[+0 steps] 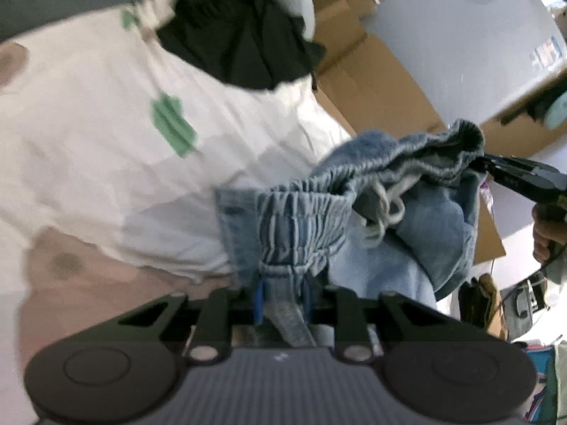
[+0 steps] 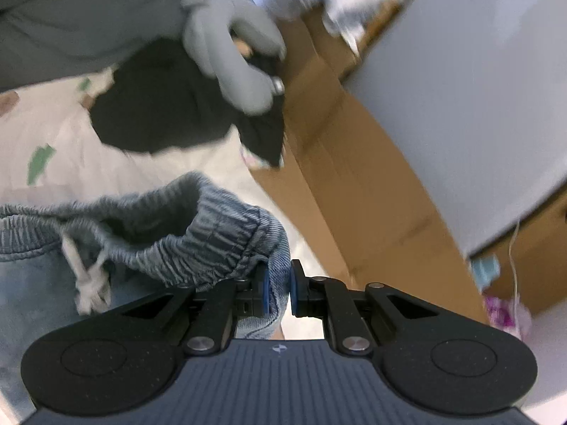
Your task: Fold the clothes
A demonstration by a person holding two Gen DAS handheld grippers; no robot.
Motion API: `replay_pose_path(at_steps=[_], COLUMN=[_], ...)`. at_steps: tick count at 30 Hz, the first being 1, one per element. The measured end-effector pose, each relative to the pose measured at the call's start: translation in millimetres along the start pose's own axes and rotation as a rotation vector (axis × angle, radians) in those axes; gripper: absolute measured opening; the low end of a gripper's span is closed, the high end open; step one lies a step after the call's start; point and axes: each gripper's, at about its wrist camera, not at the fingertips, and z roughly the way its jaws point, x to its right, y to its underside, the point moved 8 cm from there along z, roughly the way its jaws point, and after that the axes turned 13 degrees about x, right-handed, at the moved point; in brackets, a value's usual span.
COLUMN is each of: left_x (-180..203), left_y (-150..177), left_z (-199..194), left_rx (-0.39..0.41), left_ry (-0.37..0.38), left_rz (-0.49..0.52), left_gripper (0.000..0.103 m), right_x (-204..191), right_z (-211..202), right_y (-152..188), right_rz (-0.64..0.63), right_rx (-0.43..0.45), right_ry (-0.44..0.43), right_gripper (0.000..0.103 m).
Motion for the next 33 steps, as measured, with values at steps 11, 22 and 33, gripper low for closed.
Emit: replay_pose_path(at_steps=[11, 22, 33], left_x=[-1, -45, -127], left_y=[-66, -102, -124], left_z=[-71, -139, -136], left_rx=[0.135, 0.225, 0.229], left_ry=[-0.1, -0.309, -0.497], left_rz=[-0.012, -0.017, -0.063], left_gripper=[0.014, 0.013, 0.012], right_x=[-24, -105, -208], right_z=[0, 40, 134], right_y=[-97, -197, -249], right_rz=[-0.077, -0.173, -0.167], right_rx=[0.146, 0.274, 0.233], right_ry=[-0.11, -0.304, -0.394], right_gripper=[0.009, 0.009, 0.009])
